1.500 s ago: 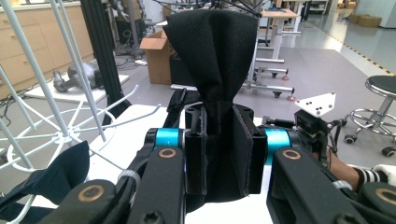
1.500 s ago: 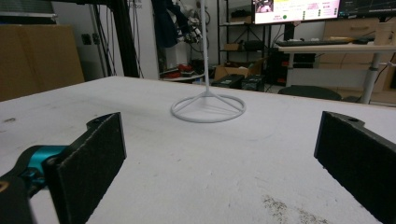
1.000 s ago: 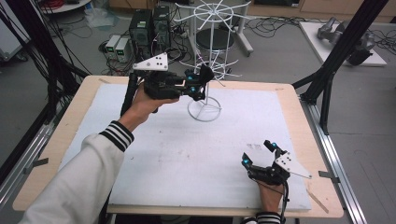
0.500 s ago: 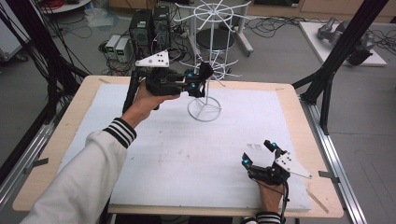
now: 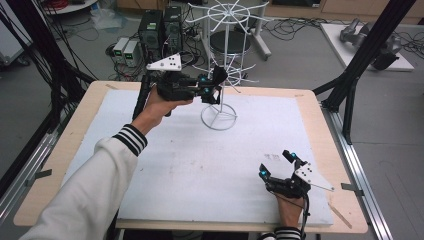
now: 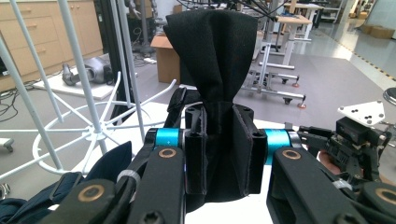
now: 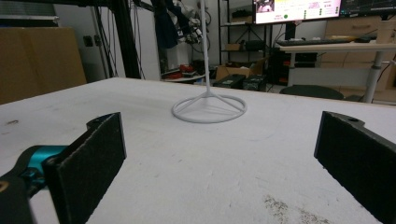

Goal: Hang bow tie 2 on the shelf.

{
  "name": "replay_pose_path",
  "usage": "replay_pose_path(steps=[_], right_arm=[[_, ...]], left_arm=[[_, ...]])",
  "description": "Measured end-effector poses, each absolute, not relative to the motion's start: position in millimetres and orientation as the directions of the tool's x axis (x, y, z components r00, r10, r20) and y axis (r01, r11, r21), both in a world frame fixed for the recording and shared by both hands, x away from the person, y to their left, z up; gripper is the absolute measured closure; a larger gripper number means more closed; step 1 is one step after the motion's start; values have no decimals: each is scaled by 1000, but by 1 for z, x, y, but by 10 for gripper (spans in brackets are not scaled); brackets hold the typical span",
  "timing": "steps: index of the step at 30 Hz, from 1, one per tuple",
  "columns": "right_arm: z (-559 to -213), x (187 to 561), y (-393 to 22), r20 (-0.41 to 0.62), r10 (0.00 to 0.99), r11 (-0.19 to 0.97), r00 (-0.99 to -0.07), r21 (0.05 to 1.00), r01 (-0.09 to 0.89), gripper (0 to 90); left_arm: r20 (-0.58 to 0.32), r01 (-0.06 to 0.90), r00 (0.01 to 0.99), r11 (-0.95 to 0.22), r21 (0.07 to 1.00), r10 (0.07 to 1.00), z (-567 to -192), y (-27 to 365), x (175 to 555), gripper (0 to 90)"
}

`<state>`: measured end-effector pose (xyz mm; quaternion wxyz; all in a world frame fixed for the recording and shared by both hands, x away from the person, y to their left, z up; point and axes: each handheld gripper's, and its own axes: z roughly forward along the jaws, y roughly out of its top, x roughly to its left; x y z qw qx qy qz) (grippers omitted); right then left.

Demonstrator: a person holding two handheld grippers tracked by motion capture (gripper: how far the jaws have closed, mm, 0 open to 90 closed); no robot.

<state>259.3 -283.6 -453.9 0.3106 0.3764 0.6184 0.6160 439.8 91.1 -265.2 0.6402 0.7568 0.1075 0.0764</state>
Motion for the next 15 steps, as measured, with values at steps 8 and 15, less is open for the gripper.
replay_pose_path(steps=[8,15], right_arm=[[-454,260,-284,80,849,-44,-522,996,81,14],[-454,260,-284,79,849,-44,-522,996,79,14]], left_arm=[[-21,66,963,-161,985,267,-268,89,445,759],[-21,69,958,-157,985,286,-270,90,449,760]])
